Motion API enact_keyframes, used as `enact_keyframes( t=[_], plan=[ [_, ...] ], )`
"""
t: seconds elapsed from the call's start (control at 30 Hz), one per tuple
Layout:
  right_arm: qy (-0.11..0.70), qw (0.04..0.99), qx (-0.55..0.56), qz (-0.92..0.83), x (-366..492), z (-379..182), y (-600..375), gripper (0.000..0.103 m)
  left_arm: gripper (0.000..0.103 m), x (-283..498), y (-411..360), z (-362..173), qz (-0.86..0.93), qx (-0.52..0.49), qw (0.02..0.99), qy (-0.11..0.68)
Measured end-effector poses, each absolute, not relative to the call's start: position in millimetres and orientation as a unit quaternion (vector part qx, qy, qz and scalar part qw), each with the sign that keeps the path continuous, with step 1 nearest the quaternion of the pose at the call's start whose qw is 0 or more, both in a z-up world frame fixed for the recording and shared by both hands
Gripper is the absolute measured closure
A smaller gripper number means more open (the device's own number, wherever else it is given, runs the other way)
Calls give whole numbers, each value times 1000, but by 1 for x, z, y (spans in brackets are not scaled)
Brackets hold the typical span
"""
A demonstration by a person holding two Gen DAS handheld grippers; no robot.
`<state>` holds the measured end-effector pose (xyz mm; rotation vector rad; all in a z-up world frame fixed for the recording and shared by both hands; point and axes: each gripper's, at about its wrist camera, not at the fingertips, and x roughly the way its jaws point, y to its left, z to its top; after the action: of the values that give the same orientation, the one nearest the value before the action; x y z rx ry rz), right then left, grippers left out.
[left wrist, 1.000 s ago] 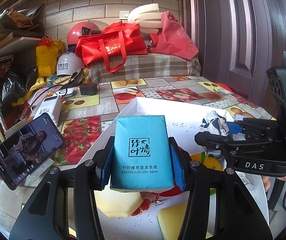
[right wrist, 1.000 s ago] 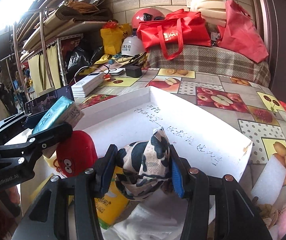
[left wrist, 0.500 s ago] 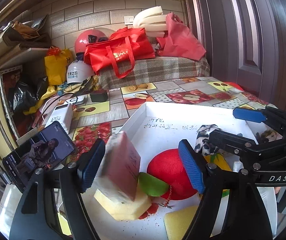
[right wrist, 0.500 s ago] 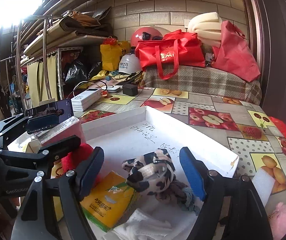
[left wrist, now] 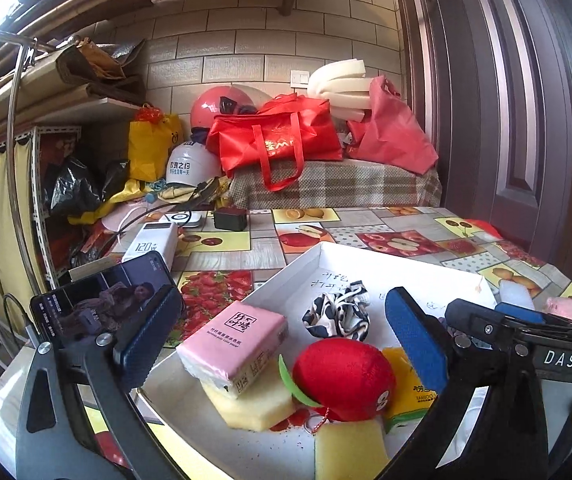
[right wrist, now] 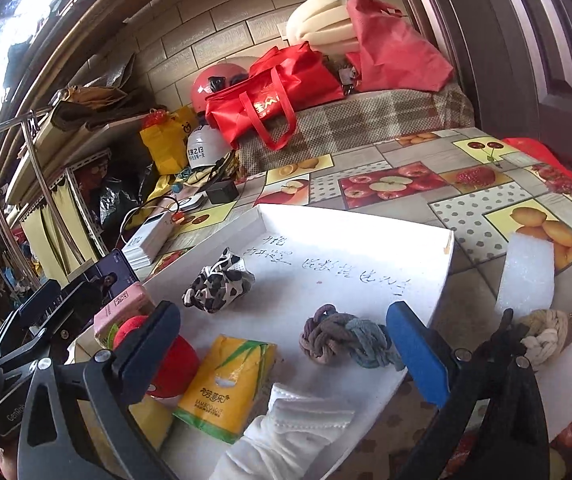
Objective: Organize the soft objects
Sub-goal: 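Move both grippers from the tray toward the foam blocks and pink ball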
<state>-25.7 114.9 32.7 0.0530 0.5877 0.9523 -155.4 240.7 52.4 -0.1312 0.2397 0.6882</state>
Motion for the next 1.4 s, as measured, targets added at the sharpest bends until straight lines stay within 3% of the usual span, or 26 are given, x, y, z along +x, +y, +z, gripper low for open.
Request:
enact_keyframes(
  t=[0.3,0.67,0.87,1.1,1.4],
  plan=[
    [258,850,37,459,-31,38,90,0,0,-169,228,57,336,-57,937,81],
    [140,871,-65,467,-57,56,34,0,0,-176,205,61,288,-81,953,55],
    [163,898,-37,406,-13,59,-31,0,0,-159,170,63,210,-64,973,70],
    [204,919,-16,336,41,57,-93,0,0,-112,110,57,76,-22,984,158],
    [307,861,-56,402,78,34,-61,0,1,-20,52,37,-13,-21,955,296]
  ],
)
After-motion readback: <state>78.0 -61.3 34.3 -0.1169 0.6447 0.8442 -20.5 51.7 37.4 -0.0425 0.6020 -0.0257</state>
